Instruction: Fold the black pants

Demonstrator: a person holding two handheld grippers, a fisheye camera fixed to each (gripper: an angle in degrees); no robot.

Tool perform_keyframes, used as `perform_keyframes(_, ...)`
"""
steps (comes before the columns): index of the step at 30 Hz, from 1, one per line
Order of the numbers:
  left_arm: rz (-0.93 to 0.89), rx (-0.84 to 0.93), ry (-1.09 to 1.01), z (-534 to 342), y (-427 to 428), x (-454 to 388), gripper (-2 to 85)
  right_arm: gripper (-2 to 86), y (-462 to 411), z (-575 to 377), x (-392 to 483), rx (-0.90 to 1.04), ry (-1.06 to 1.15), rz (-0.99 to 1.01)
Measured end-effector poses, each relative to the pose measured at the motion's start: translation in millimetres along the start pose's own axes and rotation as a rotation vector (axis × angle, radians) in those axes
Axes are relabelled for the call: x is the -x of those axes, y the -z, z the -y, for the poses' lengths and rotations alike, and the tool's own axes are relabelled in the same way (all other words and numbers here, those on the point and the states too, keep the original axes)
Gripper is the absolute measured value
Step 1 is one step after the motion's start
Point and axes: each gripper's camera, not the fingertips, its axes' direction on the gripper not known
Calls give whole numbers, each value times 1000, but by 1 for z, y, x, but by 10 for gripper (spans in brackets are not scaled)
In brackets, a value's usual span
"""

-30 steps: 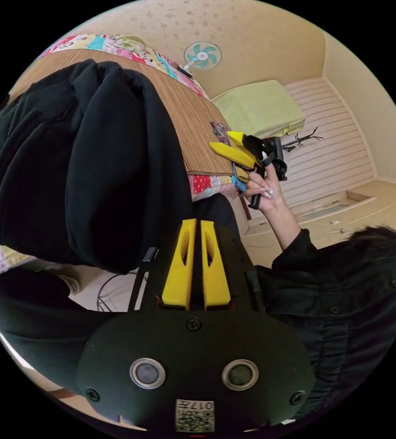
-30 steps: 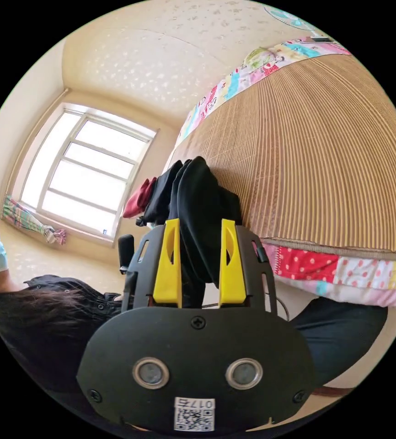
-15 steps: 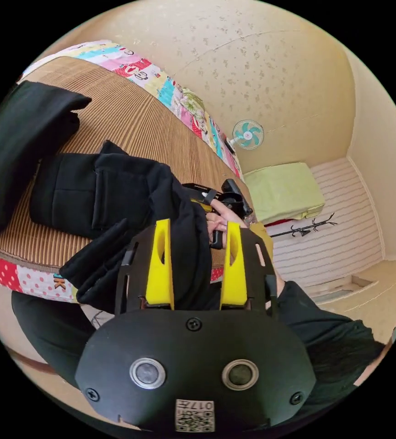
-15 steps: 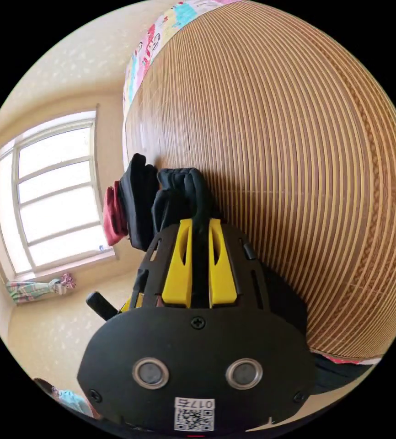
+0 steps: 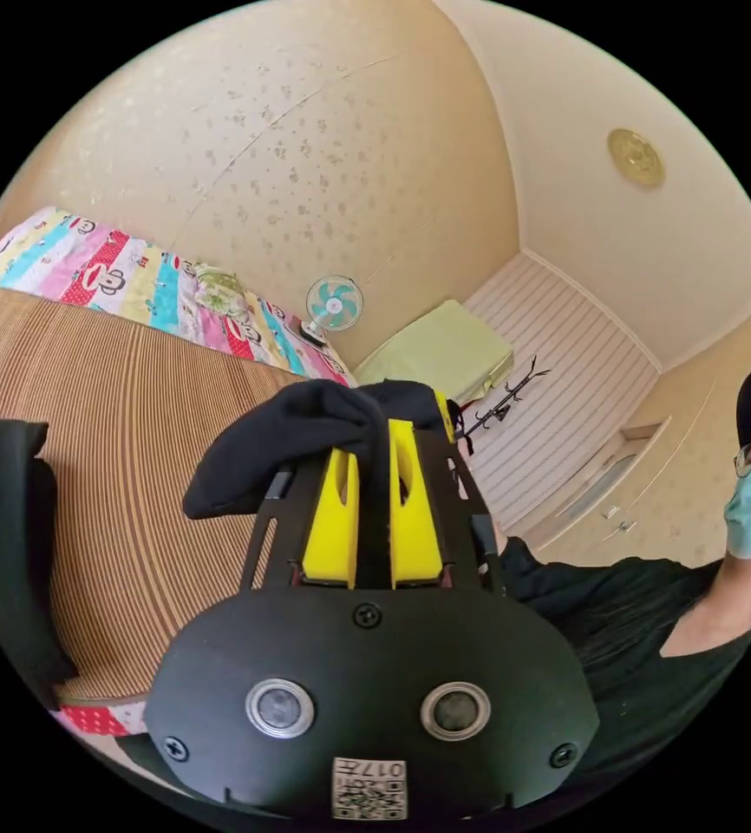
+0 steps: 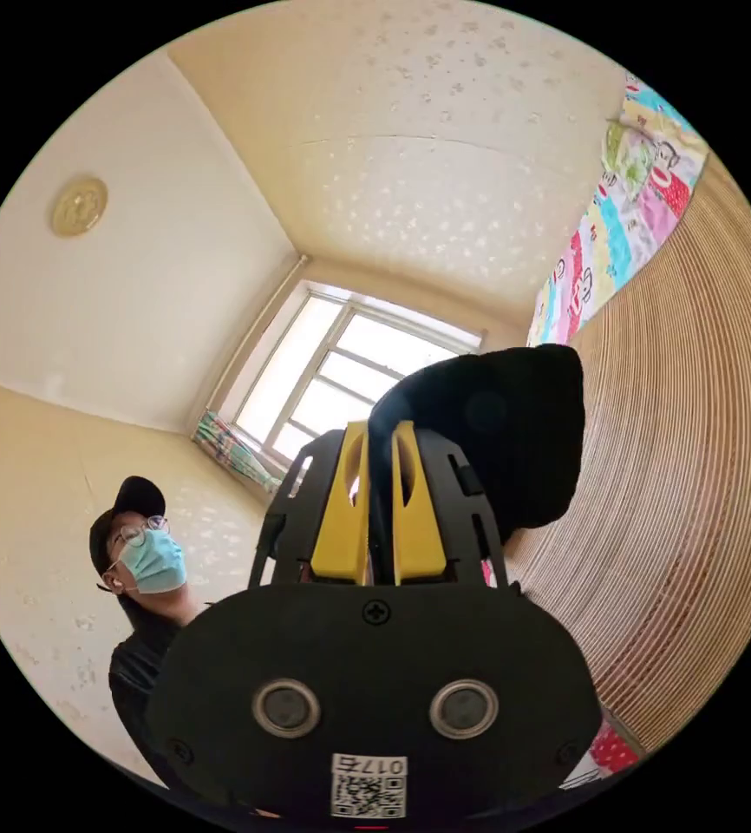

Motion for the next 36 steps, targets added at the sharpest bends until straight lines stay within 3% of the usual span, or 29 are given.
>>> perform_keyframes(2,31,-34,2,81,3,23,80,51,31,59,2,-141,-37,-25)
perform_keyframes(4,96,-14,13,121,2,45,109,63,53,106,6,-133,38,-133)
perform_keyframes(6,204,-26,71,127,10,62,131,76,79,105,9,-217,-45,-469)
perform_keyframes(9,266,45,90,76,3,89,138,116,64,58,-6,-34,-3,-734)
perform_keyframes(13,169,227,341,-54,-47,151,153,144,34,-53,-81,195,-72,-857)
perform_keyframes(16,24,300,425,-133,-88,149,157,152,15,-152,-137,231,-193,-834)
perform_keyframes(20,53,513,405,-206,-152,114,124,126,-15,-251,-190,202,-328,-617)
perform_keyframes(23,106,533,395,-209,-145,96,51,52,-27,-272,-208,264,-406,-502)
perform_keyframes(24,62,525,396,-204,-137,93,50,46,-18,-265,-194,266,-361,-416)
perform_keyframes(26,-218,386,350,-178,-76,75,48,39,7,-249,-151,237,-226,-247)
perform_keyframes(29,-331,388,210,-162,1,49,49,34,76,-235,-65,217,13,-75)
perform_keyframes(31,-274,508,166,-172,28,40,50,33,122,-239,-26,226,78,-85)
perform_keyframes(34,-75,798,293,-222,36,61,53,32,195,-270,17,222,89,-242)
perform_keyframes(36,80,885,427,-258,41,88,64,32,249,-304,10,166,-108,-367)
